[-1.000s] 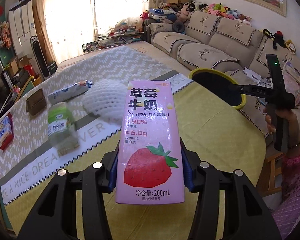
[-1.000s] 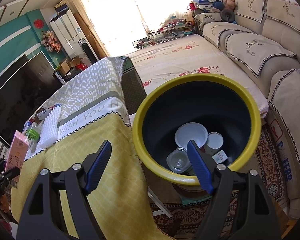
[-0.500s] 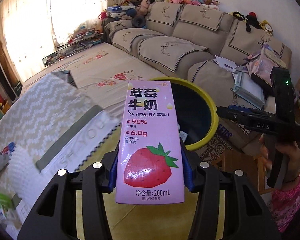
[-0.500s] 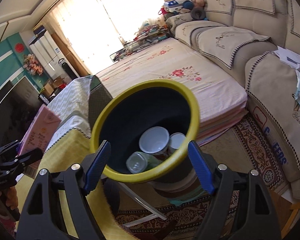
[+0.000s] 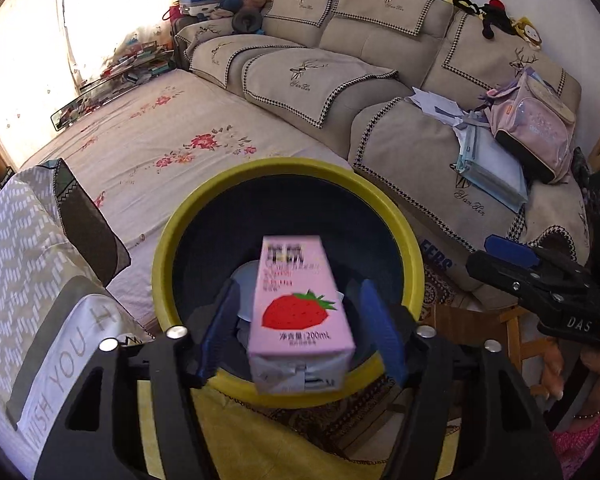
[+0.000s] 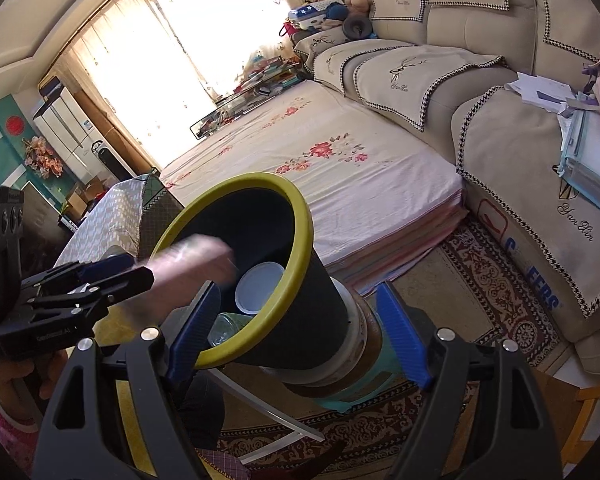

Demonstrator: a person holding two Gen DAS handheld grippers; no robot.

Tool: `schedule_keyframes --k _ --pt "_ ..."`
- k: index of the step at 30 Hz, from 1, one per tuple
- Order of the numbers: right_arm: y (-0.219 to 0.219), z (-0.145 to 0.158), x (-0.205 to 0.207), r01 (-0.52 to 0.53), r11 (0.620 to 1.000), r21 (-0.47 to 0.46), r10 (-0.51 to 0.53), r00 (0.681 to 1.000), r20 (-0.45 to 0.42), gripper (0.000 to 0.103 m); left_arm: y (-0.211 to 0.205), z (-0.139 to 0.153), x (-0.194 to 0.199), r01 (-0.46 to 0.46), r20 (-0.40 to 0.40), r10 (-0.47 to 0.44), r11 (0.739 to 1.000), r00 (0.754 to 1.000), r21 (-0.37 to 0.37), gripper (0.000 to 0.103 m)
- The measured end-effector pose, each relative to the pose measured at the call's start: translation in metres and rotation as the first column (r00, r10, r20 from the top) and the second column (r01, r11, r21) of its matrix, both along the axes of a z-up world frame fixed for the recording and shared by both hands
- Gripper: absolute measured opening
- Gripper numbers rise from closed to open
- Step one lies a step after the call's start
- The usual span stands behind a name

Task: Collect trash
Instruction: 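Carry the pink carton over the bin and open the left tool, then grasp the white foam fruit net with the right tool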

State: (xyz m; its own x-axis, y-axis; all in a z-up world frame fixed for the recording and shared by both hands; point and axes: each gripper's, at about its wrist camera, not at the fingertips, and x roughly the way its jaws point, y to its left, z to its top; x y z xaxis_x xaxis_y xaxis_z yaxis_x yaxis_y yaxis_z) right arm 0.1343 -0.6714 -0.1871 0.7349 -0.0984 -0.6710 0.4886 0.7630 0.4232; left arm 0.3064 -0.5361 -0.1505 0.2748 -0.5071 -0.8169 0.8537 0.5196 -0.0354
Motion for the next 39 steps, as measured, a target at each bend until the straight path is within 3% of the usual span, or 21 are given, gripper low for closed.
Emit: schedule_keyframes --k 4,8,12,15,20,28,31,33,36,39 --pt "0.002 0.002 0.002 -0.009 1.000 -0.006 0.009 1.000 -0.007 0.076 0.015 0.014 0.001 -0.022 0.006 0.022 0.998 1.000 -0.059 0.079" --pt "0.014 0.006 0.009 -0.031 0.999 -0.016 0.031 0.999 -0.009 0.077 0.068 0.041 -0.004 -0.072 0.009 0.074 0.982 0.997 -0.173 0.085" --pt "0.037 0.008 0.026 -0.091 0.995 -0.027 0.090 0.996 -0.021 0.077 0.137 0.068 -0.011 -0.152 0.051 0.174 0.944 0.983 -0.294 0.091" --pt "0.065 0.011 0.045 -0.164 0.985 -0.043 0.163 0.986 -0.034 0.077 0.198 0.085 -0.011 -0.237 0.107 0.290 0.905 0.951 -0.354 0.092" --pt "0.123 0.024 0.082 -0.306 0.949 -0.077 0.304 0.952 -0.042 0.077 0.303 0.104 0.006 -0.414 0.205 0.520 0.818 0.829 -0.399 0.095" --pt "0.230 0.055 0.145 -0.527 0.830 -0.182 0.525 0.849 -0.060 0.079 0.453 0.089 0.061 -0.659 0.191 0.763 0.635 0.618 -0.404 0.097" --pt "0.267 0.064 0.169 -0.599 0.771 -0.214 0.596 0.798 -0.086 0.080 0.492 0.078 0.072 -0.710 0.172 0.818 0.565 0.548 -0.420 0.097" --pt "0.291 0.069 0.181 -0.635 0.733 -0.245 0.629 0.769 -0.110 0.081 0.515 0.071 0.073 -0.728 0.141 0.845 0.519 0.516 -0.447 0.097" --pt "0.325 0.076 0.204 -0.674 0.677 -0.294 0.667 0.732 -0.142 0.084 0.541 0.059 0.073 -0.767 0.064 0.893 0.418 0.446 -0.486 0.097" --pt "0.355 0.072 0.228 -0.703 0.635 -0.320 0.686 0.704 -0.185 0.085 0.558 0.052 0.069 -0.792 0.030 0.920 0.352 0.390 -0.499 0.097"
